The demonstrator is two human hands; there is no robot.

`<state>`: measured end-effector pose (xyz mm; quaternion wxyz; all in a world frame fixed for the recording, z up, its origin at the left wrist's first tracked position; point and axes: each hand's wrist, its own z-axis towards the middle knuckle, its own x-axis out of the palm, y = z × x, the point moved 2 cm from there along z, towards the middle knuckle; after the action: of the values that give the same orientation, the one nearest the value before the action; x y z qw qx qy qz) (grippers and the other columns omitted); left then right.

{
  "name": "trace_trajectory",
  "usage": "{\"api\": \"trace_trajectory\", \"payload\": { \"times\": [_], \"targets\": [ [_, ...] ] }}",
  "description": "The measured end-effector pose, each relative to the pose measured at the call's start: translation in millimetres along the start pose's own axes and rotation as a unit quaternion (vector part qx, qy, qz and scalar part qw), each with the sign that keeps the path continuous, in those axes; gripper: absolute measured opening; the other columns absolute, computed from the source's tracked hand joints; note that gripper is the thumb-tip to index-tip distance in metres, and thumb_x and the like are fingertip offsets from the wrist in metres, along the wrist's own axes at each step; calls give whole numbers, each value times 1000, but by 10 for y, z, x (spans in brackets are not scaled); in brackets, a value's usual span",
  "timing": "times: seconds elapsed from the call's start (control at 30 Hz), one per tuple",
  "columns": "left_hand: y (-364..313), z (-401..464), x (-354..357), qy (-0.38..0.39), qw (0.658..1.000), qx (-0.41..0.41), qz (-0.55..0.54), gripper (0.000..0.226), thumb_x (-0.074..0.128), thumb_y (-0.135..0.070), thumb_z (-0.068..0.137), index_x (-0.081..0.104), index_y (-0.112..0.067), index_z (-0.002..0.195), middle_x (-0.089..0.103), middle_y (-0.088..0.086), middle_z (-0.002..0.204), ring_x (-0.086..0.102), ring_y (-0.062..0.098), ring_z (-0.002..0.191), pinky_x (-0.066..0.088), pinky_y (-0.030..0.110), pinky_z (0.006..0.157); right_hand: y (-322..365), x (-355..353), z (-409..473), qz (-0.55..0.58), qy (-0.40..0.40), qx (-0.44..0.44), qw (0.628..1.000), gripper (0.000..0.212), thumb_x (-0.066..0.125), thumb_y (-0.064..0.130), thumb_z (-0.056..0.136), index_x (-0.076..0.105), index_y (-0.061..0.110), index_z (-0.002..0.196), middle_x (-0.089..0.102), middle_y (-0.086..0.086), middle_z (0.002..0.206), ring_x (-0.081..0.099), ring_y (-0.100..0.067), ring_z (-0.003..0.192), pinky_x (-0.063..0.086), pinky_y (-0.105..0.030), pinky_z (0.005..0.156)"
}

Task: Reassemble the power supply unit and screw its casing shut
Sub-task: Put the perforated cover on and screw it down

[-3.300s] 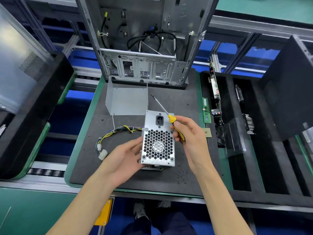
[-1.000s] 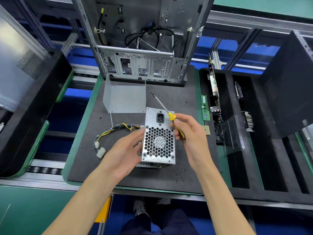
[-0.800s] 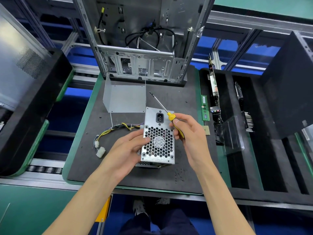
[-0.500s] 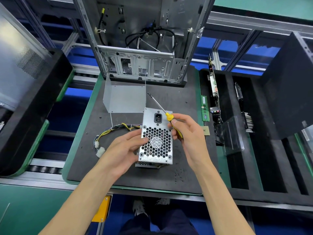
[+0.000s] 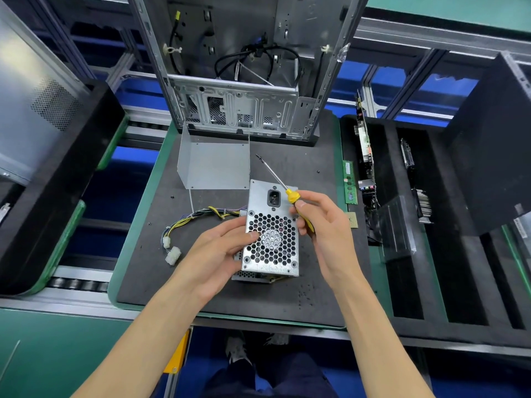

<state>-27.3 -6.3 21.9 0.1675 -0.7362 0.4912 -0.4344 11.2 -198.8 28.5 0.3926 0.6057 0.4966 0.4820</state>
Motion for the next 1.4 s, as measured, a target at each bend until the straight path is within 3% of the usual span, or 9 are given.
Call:
{"api": "trace_trajectory", "payload": {
  "times": [0.3, 0.43, 0.53, 0.8, 0.97, 1.1, 1.23, 1.4],
  "targets": [
    [9, 4, 15, 1, 1000, 9, 16, 54, 76, -11, 71, 66, -10, 124, 74, 11, 121, 69, 26, 115, 61, 38, 85, 25, 7, -20, -8, -13, -4, 1000, 17, 65, 7, 98, 72, 8, 114, 73, -2, 81, 55, -8, 66, 46, -19, 61],
    [23, 5, 12, 0, 1000, 8, 17, 54, 76, -12, 71, 66, -11, 124, 73, 11, 121, 67, 28, 118, 53, 51, 101, 28, 16, -19, -16, -12, -8, 1000, 17, 65, 8, 98, 72, 9, 113, 73, -1, 82, 55, -9, 66, 46, -19, 61],
    [27, 12, 11, 2, 1000, 11, 15, 53, 77, -13, 71, 67, -11, 123, 73, 11, 121, 68, 27, 117, 52, 52, 102, 27, 21, -17, -16, -12, -7, 1000, 16, 65, 8, 98, 72, 11, 112, 74, -1, 82, 56, -9, 66, 47, -20, 61],
    [15, 19, -39, 5, 1000, 17, 4, 53, 76, -11, 71, 68, -7, 123, 74, 14, 119, 72, 25, 108, 62, 37, 80, 119, -7, -21, -37, 14, -20, 999, 16, 64, 5, 98, 73, 6, 112, 72, -10, 83, 58, -15, 66, 49, -24, 61],
    [17, 26, -41, 8, 1000, 15, 6, 51, 77, -13, 72, 69, -9, 122, 74, 13, 120, 71, 24, 110, 62, 39, 85, 297, -4, -62, -91, 44, -63, 993, 13, 66, 11, 99, 77, 13, 104, 67, -7, 73, 50, -16, 54, 44, -22, 50],
    [9, 14, -37, 11, 1000, 17, -4, 49, 77, -11, 72, 70, -9, 120, 74, 13, 119, 71, 25, 110, 62, 36, 77, 353, 36, -87, -63, 45, -32, 997, 16, 63, 25, 93, 71, 13, 99, 58, -3, 66, 42, -14, 51, 35, -22, 46],
    [10, 13, -39, 13, 1000, 13, -2, 46, 74, -8, 79, 67, -8, 124, 73, 13, 121, 69, 28, 115, 62, 41, 84, 370, 54, -90, -2, 37, 9, 999, 8, 56, 16, 85, 53, 12, 91, 53, -2, 64, 41, -15, 52, 33, -24, 43],
    [9, 10, -46, 18, 1000, 13, -5, 43, 71, -6, 84, 66, -7, 127, 72, 14, 123, 68, 28, 116, 61, 40, 83, 459, 38, -92, 58, 13, -10, 998, 11, 62, 12, 84, 64, 10, 95, 58, -6, 65, 48, -15, 52, 39, -24, 42]
  ]
}}
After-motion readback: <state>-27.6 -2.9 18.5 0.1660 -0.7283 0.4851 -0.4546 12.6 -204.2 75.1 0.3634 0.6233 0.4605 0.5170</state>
